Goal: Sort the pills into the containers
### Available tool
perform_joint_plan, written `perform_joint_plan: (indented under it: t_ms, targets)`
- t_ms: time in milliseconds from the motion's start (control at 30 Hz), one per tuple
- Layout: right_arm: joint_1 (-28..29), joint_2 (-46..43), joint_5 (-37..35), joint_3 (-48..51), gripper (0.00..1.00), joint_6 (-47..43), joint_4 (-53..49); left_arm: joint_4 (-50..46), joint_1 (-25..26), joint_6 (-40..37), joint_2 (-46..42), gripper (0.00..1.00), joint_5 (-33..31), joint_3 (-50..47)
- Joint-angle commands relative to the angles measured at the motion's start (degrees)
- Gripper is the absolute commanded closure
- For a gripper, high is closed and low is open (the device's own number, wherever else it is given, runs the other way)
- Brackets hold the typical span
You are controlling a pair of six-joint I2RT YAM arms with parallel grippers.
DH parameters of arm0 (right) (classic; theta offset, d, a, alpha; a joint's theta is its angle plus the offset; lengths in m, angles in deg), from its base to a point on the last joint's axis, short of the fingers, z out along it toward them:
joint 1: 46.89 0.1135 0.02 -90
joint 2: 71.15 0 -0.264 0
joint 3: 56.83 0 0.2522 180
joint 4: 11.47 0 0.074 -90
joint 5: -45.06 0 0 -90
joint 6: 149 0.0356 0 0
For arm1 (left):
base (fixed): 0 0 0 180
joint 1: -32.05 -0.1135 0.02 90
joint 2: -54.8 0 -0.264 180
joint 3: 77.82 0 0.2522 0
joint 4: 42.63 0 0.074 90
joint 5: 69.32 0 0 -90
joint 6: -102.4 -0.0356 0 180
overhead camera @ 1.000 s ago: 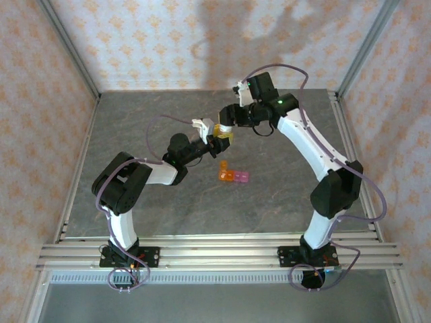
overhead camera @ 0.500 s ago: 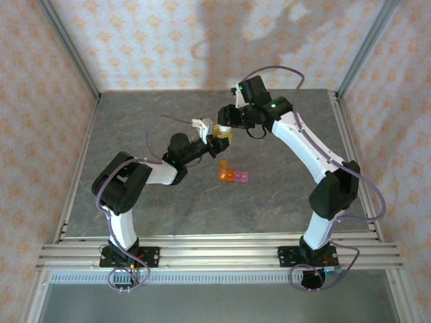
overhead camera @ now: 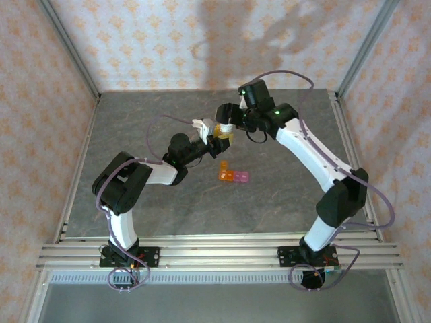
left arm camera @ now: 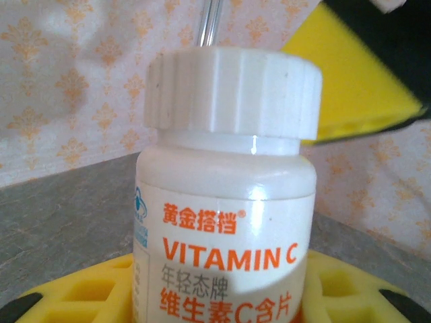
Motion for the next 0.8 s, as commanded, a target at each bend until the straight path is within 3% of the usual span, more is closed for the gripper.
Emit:
perform_joint_plan:
  t_ms: [0,333,767]
  targets:
    - [-1.9,-4.0,0.0,-1.6,0.23,-1.9,-0.7,3.8,-0.1,-0.8,-0.2,1.0,1.4,0.9]
    - [-3.9,2.5,6.7,-11.4,0.24,-14.1,-9.8,3.6,-0.3,-0.2,-0.1,1.0,3.3,1.5]
    - [-3.3,7.0,8.4,-13.4,0.29,-15.4,-11.5,3.5,-0.3,0.5,-0.1,1.0,3.9,2.0]
